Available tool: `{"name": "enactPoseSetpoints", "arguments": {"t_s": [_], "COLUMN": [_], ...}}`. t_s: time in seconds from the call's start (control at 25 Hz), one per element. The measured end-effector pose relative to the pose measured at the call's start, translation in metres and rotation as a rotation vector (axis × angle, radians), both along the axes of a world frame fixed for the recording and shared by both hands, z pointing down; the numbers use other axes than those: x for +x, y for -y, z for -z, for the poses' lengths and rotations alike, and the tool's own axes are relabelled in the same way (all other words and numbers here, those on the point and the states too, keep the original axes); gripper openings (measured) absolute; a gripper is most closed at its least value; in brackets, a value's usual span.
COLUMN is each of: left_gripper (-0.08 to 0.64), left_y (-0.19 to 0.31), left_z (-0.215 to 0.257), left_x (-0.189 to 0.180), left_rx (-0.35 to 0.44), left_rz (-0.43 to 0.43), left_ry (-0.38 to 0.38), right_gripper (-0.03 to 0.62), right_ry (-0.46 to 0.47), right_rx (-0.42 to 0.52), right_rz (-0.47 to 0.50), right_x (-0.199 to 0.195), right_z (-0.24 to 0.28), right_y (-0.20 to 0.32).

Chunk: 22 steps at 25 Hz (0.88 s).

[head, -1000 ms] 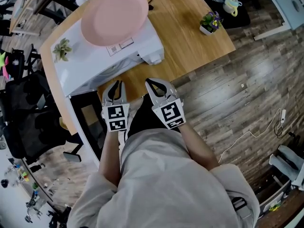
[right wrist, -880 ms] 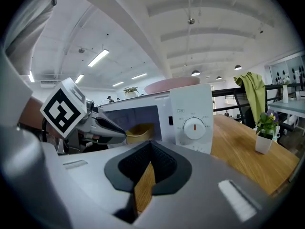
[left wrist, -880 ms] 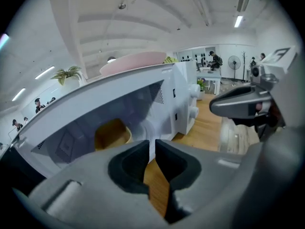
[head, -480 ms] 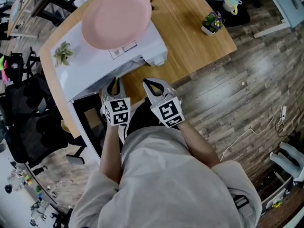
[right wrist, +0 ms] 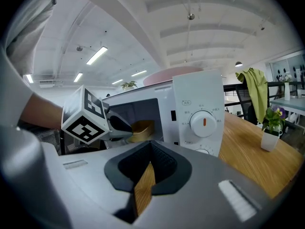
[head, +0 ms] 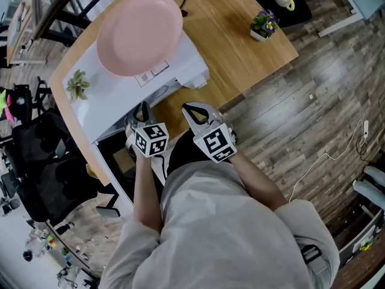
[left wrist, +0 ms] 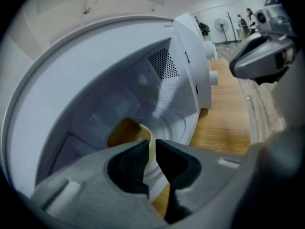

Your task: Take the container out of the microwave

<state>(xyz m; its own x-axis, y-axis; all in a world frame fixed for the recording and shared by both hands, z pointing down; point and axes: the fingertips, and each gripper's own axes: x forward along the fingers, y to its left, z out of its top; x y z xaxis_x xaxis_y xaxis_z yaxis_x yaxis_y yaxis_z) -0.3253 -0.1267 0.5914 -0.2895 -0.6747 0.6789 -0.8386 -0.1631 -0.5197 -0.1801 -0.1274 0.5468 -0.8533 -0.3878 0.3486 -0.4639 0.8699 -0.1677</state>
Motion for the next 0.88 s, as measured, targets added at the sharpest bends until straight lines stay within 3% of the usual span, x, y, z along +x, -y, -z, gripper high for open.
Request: {"name": "enactPoseSetpoints", "arguments": {"t_s": [0.36, 0.52, 0.88], "left_gripper": [0.067, 0.093, 0.099], "left_y": [0.002, 0.005, 0.012], "left_z": [-0.014, -0.027, -0.036], "left_x": [-0.012, -0.018, -0.022], "left_rx": [-0.082, -0.172, -0.234], "left_rz": [-0.074, -0.176, -0.212], "left_ry": [0.136, 0.240, 0.260], "right_gripper": [0.011, 0.011, 0.011], "right_ry": [-0.021, -0.021, -0.025], "right_rx": [-0.007, -0.013, -0.017], "right_rz": [-0.002, -0.006, -0.011], "right_x": [0.001, 0.001, 0.004], "right_z": [-0.006, -0.006, -0.008], "right_y": [0.000, -0.001, 0.000]}}
